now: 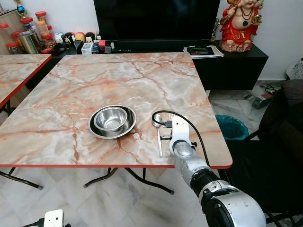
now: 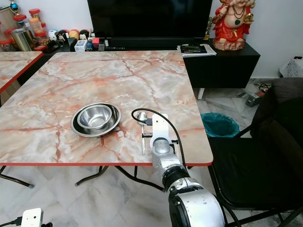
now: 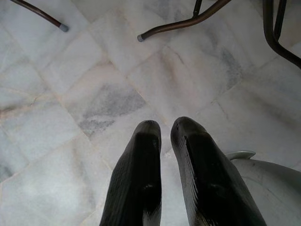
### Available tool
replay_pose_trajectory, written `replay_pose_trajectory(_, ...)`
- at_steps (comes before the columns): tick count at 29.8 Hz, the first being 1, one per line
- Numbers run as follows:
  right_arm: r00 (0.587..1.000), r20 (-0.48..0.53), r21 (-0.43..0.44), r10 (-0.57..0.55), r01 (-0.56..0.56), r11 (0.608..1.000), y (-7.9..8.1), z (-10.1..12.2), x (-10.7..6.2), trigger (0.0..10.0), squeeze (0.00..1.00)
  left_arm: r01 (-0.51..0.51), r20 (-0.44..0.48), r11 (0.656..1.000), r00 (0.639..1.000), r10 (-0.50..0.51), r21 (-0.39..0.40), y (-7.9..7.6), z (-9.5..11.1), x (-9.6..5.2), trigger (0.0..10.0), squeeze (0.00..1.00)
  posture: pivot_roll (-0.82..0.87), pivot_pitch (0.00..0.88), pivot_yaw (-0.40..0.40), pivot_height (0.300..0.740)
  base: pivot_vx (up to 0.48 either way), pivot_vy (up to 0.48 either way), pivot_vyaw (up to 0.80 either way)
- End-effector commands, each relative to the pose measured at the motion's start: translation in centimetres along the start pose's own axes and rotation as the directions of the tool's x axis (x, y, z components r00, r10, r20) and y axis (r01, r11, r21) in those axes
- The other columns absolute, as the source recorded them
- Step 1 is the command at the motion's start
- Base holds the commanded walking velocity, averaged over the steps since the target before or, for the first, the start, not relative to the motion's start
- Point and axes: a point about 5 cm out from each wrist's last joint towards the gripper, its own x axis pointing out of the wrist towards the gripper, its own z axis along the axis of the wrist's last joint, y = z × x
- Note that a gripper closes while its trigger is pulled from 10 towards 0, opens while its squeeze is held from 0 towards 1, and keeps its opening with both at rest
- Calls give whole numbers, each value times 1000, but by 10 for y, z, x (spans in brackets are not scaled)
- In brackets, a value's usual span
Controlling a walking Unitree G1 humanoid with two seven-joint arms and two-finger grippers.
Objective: Setting the table
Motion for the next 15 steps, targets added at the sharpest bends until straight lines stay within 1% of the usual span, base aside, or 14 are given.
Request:
replay_pose_trajectory(1, 1000, 3, 7, 7, -7, 1000, 2, 5, 0, 10000, 714, 11, -8, 1000, 1000, -11, 3, -2, 0, 1, 10000, 0, 153, 0, 37, 714, 0, 0, 0)
replay_pose_trajectory(3, 1000, 4, 9, 7, -7, 1000, 3, 5, 0, 10000, 863, 12, -8, 1000, 1000, -11, 5, -2, 1, 1, 10000, 0, 151, 0, 38, 714, 0, 0, 0)
replay_pose_trajectory(15, 1000, 13, 15, 9, -9, 1000, 2, 8, 1, 10000, 863, 17, -2, 1000, 1000, -17, 6, -5, 4, 3, 10000, 0, 150, 0, 37, 714, 0, 0, 0)
